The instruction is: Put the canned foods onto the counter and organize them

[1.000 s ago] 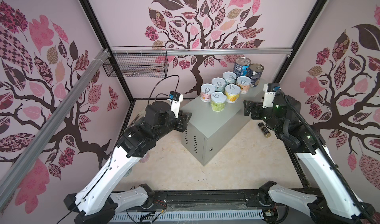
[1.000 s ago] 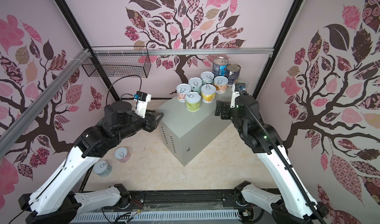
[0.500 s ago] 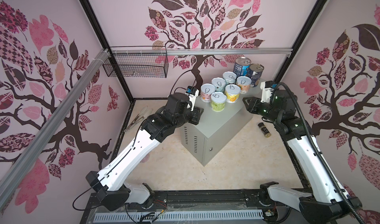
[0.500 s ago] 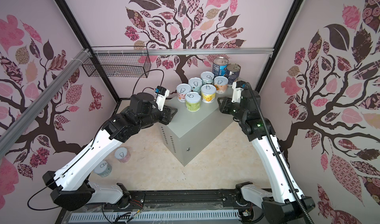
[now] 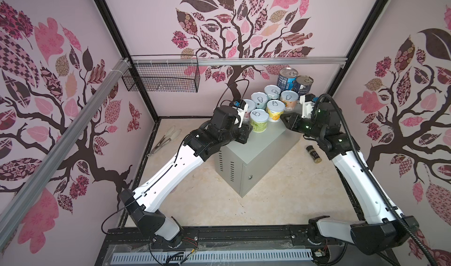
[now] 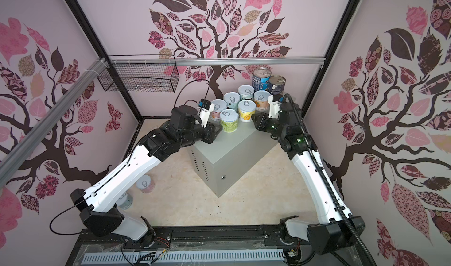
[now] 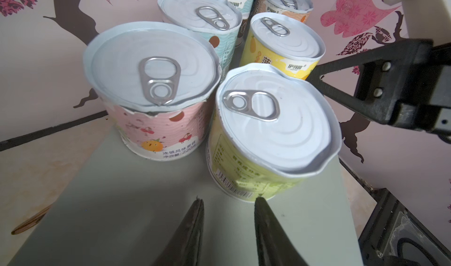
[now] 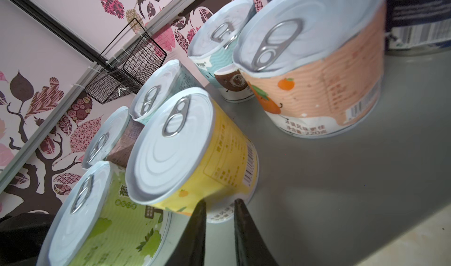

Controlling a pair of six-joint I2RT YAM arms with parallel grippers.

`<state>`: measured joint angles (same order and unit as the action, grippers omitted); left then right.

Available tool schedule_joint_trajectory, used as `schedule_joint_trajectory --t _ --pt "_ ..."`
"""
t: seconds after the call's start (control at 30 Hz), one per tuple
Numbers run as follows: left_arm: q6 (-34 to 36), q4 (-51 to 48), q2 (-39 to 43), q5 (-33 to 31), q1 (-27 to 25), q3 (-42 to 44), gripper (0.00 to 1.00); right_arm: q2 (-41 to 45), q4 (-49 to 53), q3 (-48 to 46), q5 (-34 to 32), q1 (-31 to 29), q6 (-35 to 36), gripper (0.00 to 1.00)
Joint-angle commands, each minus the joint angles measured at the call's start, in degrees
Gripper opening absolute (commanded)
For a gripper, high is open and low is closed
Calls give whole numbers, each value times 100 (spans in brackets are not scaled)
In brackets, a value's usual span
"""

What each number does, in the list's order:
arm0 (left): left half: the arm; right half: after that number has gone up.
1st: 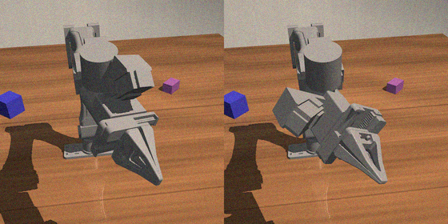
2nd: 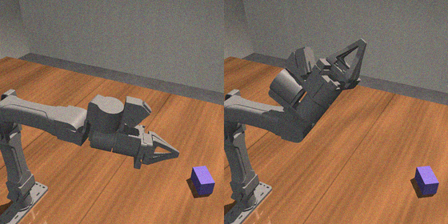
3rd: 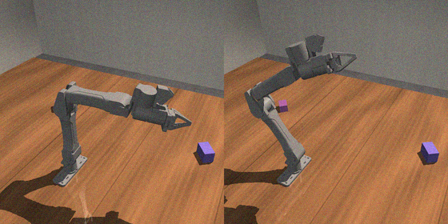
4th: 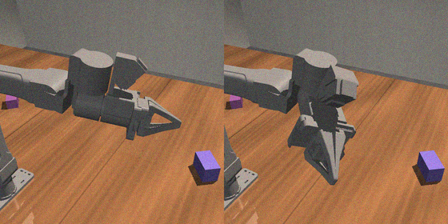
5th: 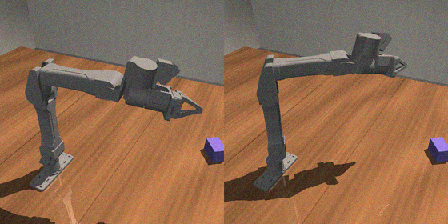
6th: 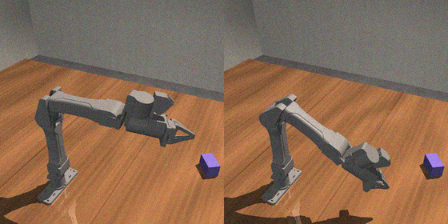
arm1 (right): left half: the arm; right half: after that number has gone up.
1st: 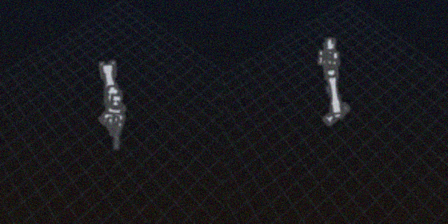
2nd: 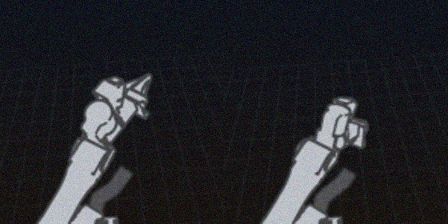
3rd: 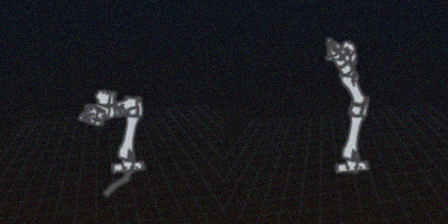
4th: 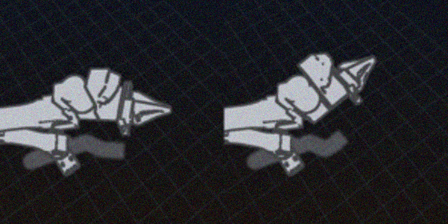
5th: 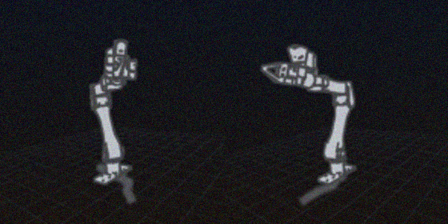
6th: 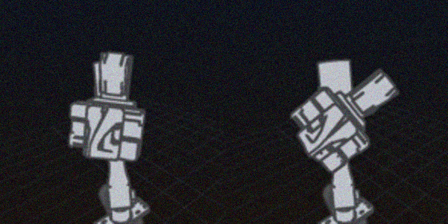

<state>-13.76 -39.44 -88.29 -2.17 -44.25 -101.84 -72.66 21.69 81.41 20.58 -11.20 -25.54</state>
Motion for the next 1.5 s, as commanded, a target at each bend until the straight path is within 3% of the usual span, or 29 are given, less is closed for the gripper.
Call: schedule_joint_trajectory --t 0.0,0.37,0.6,0.8,1.03,1.3,1.47 --pt "-41 134 -90 64 -43 -371 38 -149 -195 288 204 11 -56 24" --pt "-47 130 -363 -32 -37 -572 38 -35 -184 245 168 12 13 28" --pt "-48 104 -451 -95 -35 -667 38 539 -198 -39 -155 14 49 30" --pt "-79 47 -343 -150 -39 -732 41 1118 -360 -400 -276 2 20 39" --pt "-119 159 323 -464 -41 -384 49 1624 -300 -684 -627 -185 38 42" --pt "-259 -197 1339 -1023 -15 30 62 2272 64 -1155 -986 -277 73 54" --pt "-689 -291 2210 -957 454 841 70 2791 503 -1623 -1152 -277 204 61"
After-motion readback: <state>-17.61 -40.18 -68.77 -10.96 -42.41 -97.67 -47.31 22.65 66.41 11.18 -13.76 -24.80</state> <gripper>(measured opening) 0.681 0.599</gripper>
